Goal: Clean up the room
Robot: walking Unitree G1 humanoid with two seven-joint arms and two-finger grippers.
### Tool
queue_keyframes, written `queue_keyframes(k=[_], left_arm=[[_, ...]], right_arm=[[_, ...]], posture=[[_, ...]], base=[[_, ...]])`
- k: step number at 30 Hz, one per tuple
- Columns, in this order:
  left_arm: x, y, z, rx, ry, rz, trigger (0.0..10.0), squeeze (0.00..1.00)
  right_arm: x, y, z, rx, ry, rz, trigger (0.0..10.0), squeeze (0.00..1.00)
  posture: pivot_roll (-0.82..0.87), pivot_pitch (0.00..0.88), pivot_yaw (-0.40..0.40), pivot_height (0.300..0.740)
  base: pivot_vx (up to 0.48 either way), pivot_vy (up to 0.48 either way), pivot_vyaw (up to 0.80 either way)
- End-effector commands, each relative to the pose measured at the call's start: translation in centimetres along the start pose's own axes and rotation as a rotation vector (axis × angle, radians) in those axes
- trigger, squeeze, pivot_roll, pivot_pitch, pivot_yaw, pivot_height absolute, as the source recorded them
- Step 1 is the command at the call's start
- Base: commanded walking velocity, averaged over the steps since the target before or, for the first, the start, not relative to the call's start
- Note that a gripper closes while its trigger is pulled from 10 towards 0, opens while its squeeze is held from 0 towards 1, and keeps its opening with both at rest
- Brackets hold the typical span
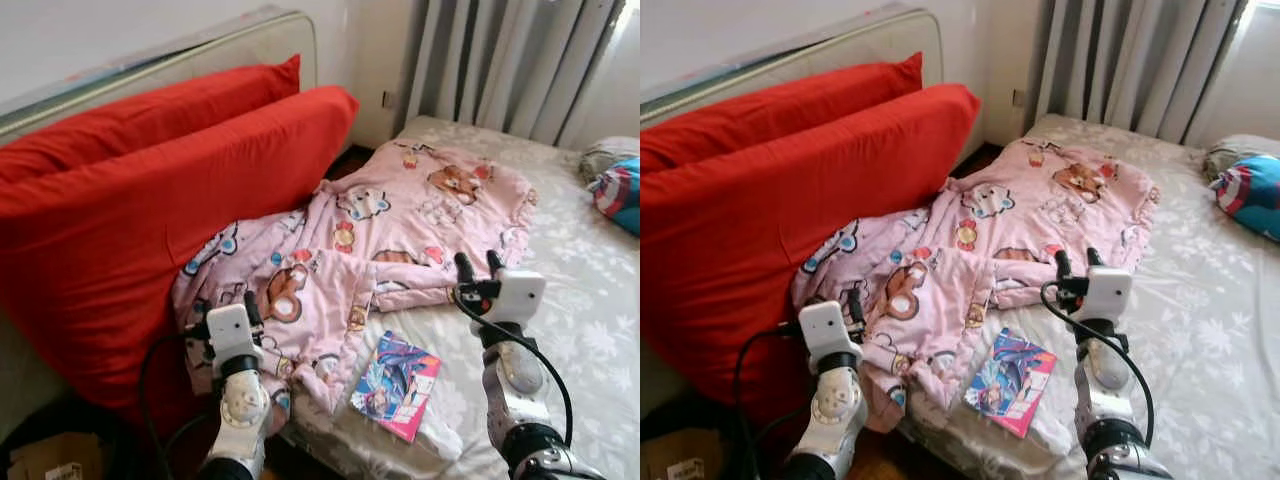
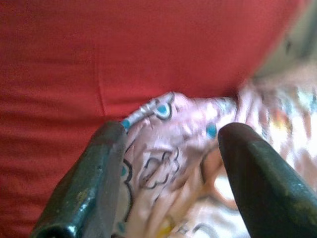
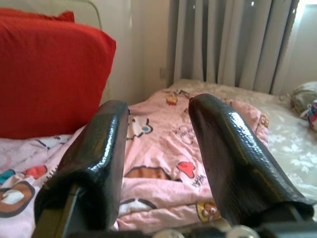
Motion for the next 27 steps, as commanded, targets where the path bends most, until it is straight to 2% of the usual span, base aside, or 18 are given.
queue_keyframes(k=[1,2,3,4,5,6,8,9,10,12,13,17,19,22,27], left_arm=[[1.0,1.5,1.4,-0.034,-0.022,0.065,10.0,0.0],[1.0,1.5,1.4,-0.034,-0.022,0.065,10.0,0.0],[2.7,2.7,2.2,-0.061,0.007,0.03,10.0,0.0],[4.2,2.6,2.7,-0.094,-0.059,0.023,10.0,0.0],[4.2,2.6,2.7,-0.094,-0.059,0.023,10.0,0.0],[6.9,1.1,2.9,0.009,-0.073,0.079,10.0,0.0],[8.3,0.7,3.3,0.091,-0.064,0.133,10.0,0.0],[8.4,1.0,3.6,0.08,-0.066,0.149,10.0,0.0],[8.3,2.0,4.0,0.03,-0.078,0.136,10.0,0.0],[7.9,2.9,4.3,-0.01,-0.097,0.128,10.0,0.0],[7.7,2.9,4.3,-0.01,-0.106,0.129,10.0,0.0],[7.7,2.4,4.2,0.028,-0.103,0.114,10.0,0.0],[8.1,1.8,4.1,0.059,-0.097,0.077,10.0,0.0],[8.4,1.4,4.0,0.086,-0.094,0.051,10.0,0.0],[8.5,1.7,4.2,0.084,-0.093,0.031,10.0,0.0]], right_arm=[[-0.5,-2.3,-0.9,0.137,0.001,0.015,10.0,0.0],[-0.5,-2.3,-0.9,0.137,0.001,0.015,10.0,0.0],[-0.2,-3.7,-1.7,0.222,0.02,0.024,10.0,0.0],[-0.2,-4.9,-2.7,0.278,0.015,0.03,10.0,0.0],[-0.2,-4.9,-2.7,0.278,0.015,0.03,10.0,0.0],[-0.2,-5.4,-3.2,0.303,0.001,0.047,10.0,0.0],[-0.1,-5.6,-3.3,0.305,-0.008,0.063,10.0,0.0],[-0.1,-5.5,-3.3,0.299,-0.014,0.064,10.0,0.0],[-0.3,-4.9,-3.1,0.25,-0.039,0.054,10.0,0.0],[-0.3,-3.7,-2.5,0.17,-0.052,0.057,10.0,0.0],[-0.2,-2.4,-1.8,0.096,-0.05,0.049,10.0,0.0],[-0.3,-0.8,-0.7,0.021,-0.05,0.041,10.0,0.0],[-0.1,1.1,0.3,-0.069,-0.028,0.009,10.0,0.0],[0.6,2.7,0.5,-0.164,0.019,-0.022,10.0,0.0],[1.2,3.3,0.1,-0.218,0.062,-0.043,10.0,0.0]], posture=[[0.03,0.0,-0.002,0.74],[0.03,0.0,-0.002,0.74],[0.04,0.0,0.003,0.74],[0.04,0.0,0.004,0.74],[0.04,0.0,0.004,0.74],[0.05,0.0,0.008,0.74],[0.05,0.0,0.012,0.74],[0.05,0.0,0.017,0.74],[0.06,0.0,0.02,0.74],[0.06,0.0,0.023,0.74],[0.04,0.0,0.026,0.74],[0.04,0.0,0.024,0.74],[0.04,0.0,0.023,0.74],[0.03,0.0,0.019,0.74],[0.03,0.0,0.012,0.74]], base=[[0.0,0.0,0.0],[0.0,0.0,0.0],[0.0,0.0,0.0],[0.0,0.0,0.0],[0.0,0.0,0.0],[0.0,0.0,0.0],[0.0,0.0,0.0],[0.0,0.0,0.0],[0.0,0.0,0.0],[0.0,0.0,0.0],[0.0,0.0,0.0],[0.0,0.0,0.0],[0.0,0.0,0.0],[0.0,0.0,0.0],[0.0,0.0,0.0]])
Point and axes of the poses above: a point about 5 cm out from each wrist's last joint towards the gripper, its own z axis pointing out of the wrist towards the gripper, its own y axis along the axis of the wrist's last joint, x = y × z, the point moved 2 cm from there along z, pointing out of the wrist towards the gripper, and after that the axes turned 13 degrees about -z, right-handed, at the moved point
